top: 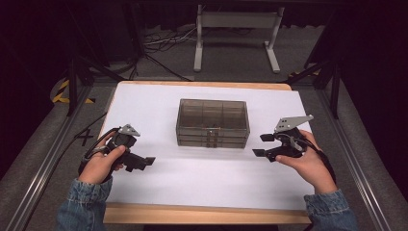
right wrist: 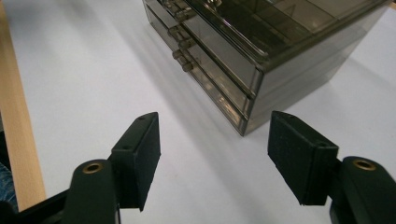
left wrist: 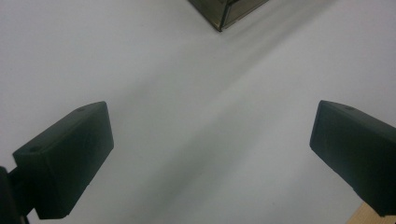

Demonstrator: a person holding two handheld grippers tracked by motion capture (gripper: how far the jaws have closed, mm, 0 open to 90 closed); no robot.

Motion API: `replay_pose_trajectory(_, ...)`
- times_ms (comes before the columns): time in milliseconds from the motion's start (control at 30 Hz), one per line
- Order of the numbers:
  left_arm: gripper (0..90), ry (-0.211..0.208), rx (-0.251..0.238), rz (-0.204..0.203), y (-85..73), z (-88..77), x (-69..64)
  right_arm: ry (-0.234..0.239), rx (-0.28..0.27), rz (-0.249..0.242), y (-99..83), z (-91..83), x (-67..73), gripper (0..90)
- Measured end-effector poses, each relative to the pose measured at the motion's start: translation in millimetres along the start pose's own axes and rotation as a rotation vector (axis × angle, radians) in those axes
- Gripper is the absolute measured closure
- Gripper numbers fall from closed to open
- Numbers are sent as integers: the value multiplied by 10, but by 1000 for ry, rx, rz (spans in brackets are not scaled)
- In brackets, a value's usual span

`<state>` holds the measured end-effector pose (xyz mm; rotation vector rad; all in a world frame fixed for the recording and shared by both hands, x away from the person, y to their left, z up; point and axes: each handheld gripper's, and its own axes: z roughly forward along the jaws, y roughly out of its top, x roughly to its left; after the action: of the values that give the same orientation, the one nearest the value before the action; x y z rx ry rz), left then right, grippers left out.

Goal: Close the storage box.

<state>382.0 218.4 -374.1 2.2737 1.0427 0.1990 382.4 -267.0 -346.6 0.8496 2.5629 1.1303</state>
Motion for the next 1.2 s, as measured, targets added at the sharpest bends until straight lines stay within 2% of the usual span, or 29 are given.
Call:
replay_pose_trajectory(200,5,0,-13,14,-5,17,1,-24,-8,29,-160,-30,-79,347)
replay_pose_trajectory(233,4,-19,-18,27,-12,18,7,-25,-7,37,-189,-33,-90,348)
replay_pose_trajectory(300,4,-61,-48,5,-31,31,38,-39,1,48,-241,-40,-117,347)
replay_pose_trajectory(467,4,-46,-66,-54,-63,85,129,-46,4,57,-325,-15,-147,346)
replay_pose_trajectory(600,4,-20,-82,-55,-99,102,183,-52,7,63,-387,38,-177,345)
replay_pose_trajectory(700,4,-17,-93,-60,-114,121,209,-62,8,66,-442,77,-206,342)
replay_pose_trajectory(867,4,-70,-131,-54,-165,168,246,-70,-6,65,-521,129,-242,339)
replay_pose_trajectory(1067,4,-38,-109,-57,-195,243,259,-79,-1,78,-609,177,-295,341)
replay_pose_trajectory(1200,4,-41,-105,-52,-206,282,258,-84,-4,87,-659,206,-314,340)
